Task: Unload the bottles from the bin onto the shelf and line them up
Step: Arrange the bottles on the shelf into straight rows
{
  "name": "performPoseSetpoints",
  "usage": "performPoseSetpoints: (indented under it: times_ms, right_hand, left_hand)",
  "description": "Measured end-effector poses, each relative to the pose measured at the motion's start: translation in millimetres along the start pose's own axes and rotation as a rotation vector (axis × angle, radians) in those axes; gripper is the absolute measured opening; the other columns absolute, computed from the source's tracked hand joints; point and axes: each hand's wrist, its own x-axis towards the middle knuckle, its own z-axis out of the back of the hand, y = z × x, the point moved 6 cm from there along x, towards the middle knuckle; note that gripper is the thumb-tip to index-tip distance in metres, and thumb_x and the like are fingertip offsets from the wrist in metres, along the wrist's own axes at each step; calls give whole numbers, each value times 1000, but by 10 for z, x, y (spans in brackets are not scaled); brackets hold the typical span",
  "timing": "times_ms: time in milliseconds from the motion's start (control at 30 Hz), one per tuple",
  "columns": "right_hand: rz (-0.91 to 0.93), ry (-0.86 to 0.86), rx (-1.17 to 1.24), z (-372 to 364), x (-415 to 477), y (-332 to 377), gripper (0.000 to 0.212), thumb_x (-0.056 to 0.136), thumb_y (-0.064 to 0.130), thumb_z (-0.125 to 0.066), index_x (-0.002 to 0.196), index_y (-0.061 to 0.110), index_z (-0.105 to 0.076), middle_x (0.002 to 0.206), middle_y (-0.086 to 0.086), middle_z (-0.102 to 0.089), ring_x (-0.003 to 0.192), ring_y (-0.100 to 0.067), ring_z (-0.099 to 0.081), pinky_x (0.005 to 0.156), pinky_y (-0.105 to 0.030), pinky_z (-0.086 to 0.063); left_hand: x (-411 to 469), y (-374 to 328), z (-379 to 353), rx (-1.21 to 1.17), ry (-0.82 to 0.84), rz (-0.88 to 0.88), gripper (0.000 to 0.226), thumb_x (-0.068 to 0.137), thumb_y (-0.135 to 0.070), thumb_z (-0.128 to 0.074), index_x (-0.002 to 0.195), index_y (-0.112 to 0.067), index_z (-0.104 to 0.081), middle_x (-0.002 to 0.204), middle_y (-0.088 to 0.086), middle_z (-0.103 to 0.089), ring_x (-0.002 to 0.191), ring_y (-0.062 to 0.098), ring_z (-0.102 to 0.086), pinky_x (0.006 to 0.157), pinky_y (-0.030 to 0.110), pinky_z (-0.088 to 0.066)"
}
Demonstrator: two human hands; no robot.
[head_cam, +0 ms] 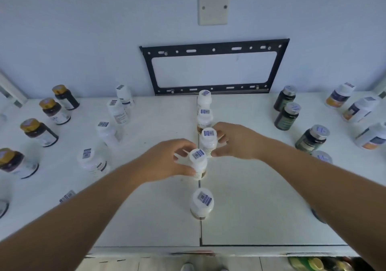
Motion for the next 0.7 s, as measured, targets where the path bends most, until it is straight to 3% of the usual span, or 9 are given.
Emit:
performPoseSetpoints:
  times_ms: [100,267,400,533,600,700]
  right_hand:
    - [-10,-130,103,-145,34,-81,53,79,39,-78,124,33,-51,105,19,-61,91,1,-61,83,-23,-50]
    - [24,-232,101,-221,63,-94,45,82,42,-74,120,28,-56,105,12,-65,92,-7,-63,82,-24,-50]
    - [8,-218,111,-212,91,-70,40,81,47,-73,114,33,-54,103,15,-64,91,-1,-62,77,-17,-47]
    - [-36,-177,86,-226,74,-111,49,79,47,-76,119,29,-52,102,22,-60,89,3,-60,75,-14,-45]
    - [-70,-149,24,-184,37,-152,60,82,43,-75,132,20,-50,117,10,-62,97,-8,-62,86,-25,-51]
    - [-77,-172,-62,93,-93,-164,58,88,33,-72,137,16,-48,125,0,-63,102,-15,-62,94,-33,-52]
  left_hand:
    - [-47,-11,-181,-107,-58,3,48,68,-49,-85,110,-50,-63,107,-32,-68,97,-6,-65,79,10,-47]
    - [-53,-11,-296,-174,-94,13,49,71,-43,-85,115,-44,-65,110,-28,-70,98,-6,-67,80,6,-47]
    - [-19,-33,-325,-202,-94,30,48,71,-38,-86,113,-47,-63,108,-29,-69,96,-7,-67,78,4,-45]
    - [-2,-47,-301,-148,-55,13,54,69,-46,-86,116,-48,-61,112,-31,-67,100,-6,-64,80,8,-46]
    - [-19,-60,-236,-123,-49,3,62,64,-56,-85,120,-46,-61,113,-30,-66,101,-6,-62,82,13,-46]
    - [-34,-179,58,-91,-202,-50,60,58,-69,-79,112,-45,-63,104,-26,-67,87,0,-63,72,13,-46]
